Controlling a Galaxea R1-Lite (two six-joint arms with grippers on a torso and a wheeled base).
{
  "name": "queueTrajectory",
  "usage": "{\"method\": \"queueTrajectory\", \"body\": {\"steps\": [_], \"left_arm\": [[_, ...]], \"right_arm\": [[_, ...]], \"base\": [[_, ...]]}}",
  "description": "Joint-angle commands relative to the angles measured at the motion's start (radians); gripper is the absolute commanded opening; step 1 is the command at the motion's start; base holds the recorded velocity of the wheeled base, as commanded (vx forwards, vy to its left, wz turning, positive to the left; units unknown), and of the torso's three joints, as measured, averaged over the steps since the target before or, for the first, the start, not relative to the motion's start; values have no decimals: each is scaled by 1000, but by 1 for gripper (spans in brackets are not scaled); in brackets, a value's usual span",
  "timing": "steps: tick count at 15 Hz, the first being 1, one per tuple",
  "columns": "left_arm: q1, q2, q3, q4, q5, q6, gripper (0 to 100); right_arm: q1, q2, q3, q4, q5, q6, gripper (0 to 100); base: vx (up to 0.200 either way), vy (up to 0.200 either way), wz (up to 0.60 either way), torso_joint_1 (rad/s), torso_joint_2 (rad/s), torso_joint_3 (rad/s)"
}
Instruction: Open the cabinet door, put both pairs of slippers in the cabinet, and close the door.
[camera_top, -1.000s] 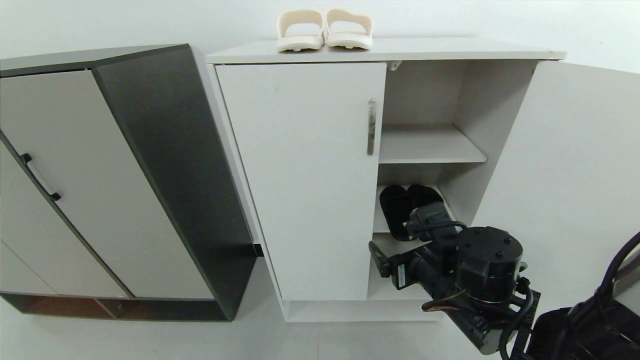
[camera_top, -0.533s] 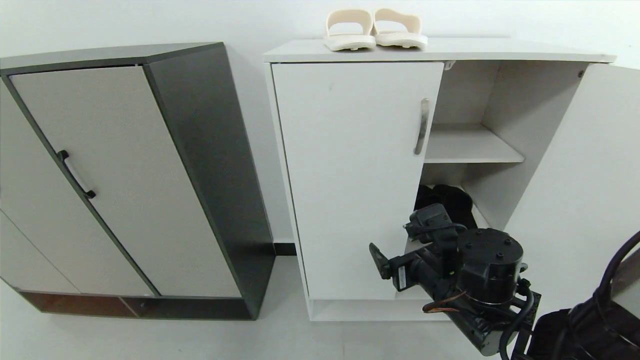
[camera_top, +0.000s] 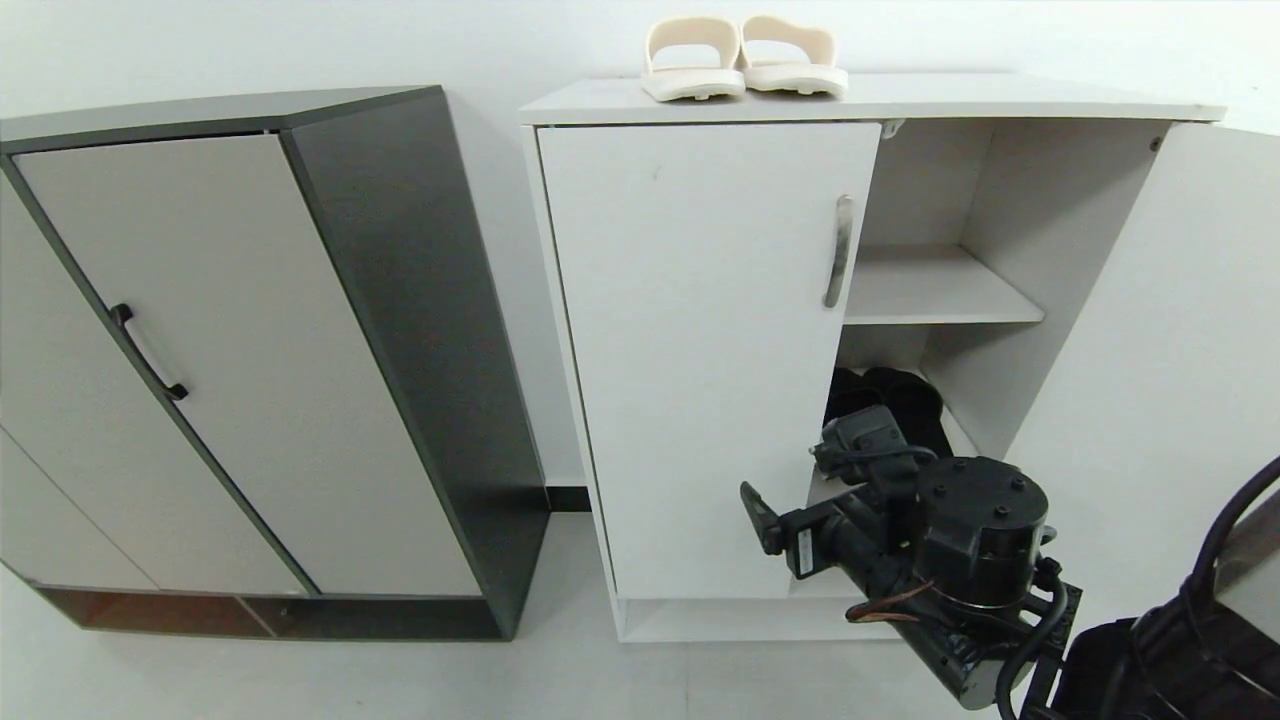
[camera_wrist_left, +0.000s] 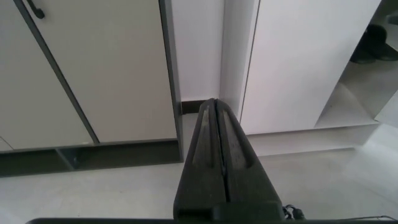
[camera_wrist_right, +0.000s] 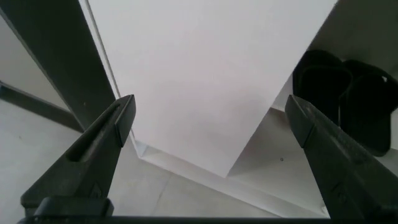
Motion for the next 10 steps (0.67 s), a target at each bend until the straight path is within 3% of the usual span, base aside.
{"method": "queueTrajectory", "body": {"steps": [1, 8, 10], "left_arm": [[0, 0, 0, 0, 0, 0, 0], [0, 0, 0, 0, 0, -1, 0], [0, 0, 0, 0, 0, -1, 0]], "right_arm": [[0, 7, -1, 0, 0, 0, 100], [0, 6, 0, 0, 0, 0, 100], [0, 6, 0, 0, 0, 0, 100]], "base": [[0, 0, 0, 0, 0, 0], [0, 0, 0, 0, 0, 0], [0, 0, 0, 2, -188, -197]]}}
